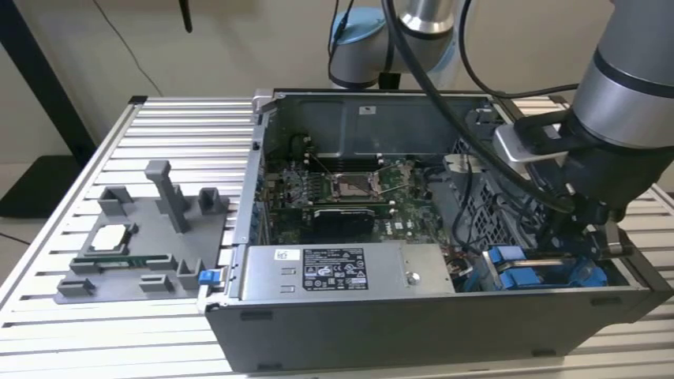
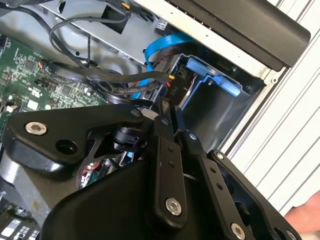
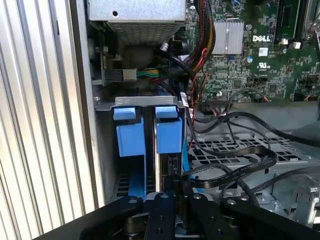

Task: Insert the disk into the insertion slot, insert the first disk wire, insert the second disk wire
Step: 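Insert the second disk wire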

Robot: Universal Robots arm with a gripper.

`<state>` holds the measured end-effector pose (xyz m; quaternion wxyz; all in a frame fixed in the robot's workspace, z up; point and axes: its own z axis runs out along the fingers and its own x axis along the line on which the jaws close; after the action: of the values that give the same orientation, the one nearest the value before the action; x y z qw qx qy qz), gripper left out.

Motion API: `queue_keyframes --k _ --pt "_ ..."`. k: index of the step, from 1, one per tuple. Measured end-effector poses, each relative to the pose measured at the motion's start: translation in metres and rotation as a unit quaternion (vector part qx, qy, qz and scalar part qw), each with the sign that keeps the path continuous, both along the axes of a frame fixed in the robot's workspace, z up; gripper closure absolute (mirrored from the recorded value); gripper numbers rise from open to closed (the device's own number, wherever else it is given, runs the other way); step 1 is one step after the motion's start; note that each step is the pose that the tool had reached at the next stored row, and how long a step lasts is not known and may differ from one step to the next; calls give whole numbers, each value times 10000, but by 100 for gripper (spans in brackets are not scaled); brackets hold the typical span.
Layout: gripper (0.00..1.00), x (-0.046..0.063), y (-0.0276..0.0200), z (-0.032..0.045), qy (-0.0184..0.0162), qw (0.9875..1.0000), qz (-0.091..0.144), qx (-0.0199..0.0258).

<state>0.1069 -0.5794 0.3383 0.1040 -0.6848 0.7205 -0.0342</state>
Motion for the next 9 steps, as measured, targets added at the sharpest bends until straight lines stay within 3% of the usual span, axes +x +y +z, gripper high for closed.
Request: queue_keyframes --k 9 --pt "100 0 3 -16 -8 10000 0 0"
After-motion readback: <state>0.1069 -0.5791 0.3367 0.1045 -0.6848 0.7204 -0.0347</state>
